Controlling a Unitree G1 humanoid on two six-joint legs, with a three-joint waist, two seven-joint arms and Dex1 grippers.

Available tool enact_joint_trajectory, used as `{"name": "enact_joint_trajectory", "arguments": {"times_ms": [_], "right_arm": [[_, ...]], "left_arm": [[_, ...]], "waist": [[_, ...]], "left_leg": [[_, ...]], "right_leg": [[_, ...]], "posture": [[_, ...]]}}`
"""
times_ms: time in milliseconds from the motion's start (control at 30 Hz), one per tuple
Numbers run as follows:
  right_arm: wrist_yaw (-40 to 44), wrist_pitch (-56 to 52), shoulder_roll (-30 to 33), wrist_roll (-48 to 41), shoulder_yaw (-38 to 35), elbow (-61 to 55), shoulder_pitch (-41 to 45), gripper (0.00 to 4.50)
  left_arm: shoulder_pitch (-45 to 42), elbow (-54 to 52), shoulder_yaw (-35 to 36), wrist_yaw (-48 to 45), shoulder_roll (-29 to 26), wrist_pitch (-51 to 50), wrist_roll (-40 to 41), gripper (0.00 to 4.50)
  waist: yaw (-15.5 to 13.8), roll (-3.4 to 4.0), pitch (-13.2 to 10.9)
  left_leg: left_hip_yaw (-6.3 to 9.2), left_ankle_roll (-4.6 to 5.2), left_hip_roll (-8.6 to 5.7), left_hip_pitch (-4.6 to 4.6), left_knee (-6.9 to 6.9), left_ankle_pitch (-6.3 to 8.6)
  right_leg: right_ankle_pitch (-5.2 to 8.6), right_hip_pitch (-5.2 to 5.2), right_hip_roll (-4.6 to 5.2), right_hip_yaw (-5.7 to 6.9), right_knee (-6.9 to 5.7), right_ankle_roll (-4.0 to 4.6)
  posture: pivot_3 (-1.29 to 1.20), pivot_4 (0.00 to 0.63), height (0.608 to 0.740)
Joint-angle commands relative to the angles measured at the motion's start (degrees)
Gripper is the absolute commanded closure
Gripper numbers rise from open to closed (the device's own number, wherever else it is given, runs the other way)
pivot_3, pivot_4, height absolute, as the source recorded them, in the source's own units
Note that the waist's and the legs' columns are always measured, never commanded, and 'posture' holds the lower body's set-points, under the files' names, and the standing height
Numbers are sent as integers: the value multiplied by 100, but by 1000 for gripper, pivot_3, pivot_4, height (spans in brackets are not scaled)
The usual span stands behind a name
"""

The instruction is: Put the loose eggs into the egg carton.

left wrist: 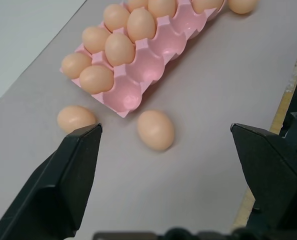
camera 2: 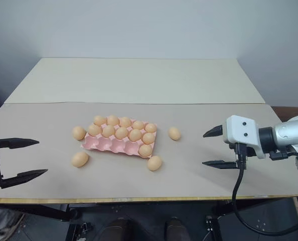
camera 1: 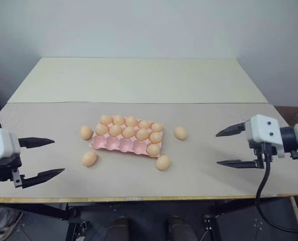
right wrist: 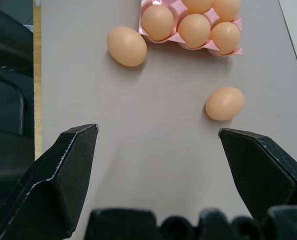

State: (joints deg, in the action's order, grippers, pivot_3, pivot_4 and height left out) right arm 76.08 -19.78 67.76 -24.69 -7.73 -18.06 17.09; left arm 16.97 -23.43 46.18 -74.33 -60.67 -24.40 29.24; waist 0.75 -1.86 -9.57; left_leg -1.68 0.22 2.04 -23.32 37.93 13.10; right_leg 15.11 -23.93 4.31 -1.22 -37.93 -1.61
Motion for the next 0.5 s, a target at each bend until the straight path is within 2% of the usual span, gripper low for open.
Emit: {"name": "enact_joint_trajectory", "arguments": {"times_ms": [33,500], "right_arm": [[5,148,4,23,-107,4,123,0],[3,133,-36,48,-102,-8,117,0]], "left_arm": [[-55,-178,279,144,58,-70,85,36],[-188,-160,212,140,25,-85,136,36]], "waist": [[0,0,0],[0,0,0]], "left_leg": [[0,0,0,0,0,0],[0,0,0,0,0,0]], "right_leg": [[0,0,1,0,0,0],[0,0,0,0,0,0]], "posture": [[0,150,740],[0,150,740]]}}
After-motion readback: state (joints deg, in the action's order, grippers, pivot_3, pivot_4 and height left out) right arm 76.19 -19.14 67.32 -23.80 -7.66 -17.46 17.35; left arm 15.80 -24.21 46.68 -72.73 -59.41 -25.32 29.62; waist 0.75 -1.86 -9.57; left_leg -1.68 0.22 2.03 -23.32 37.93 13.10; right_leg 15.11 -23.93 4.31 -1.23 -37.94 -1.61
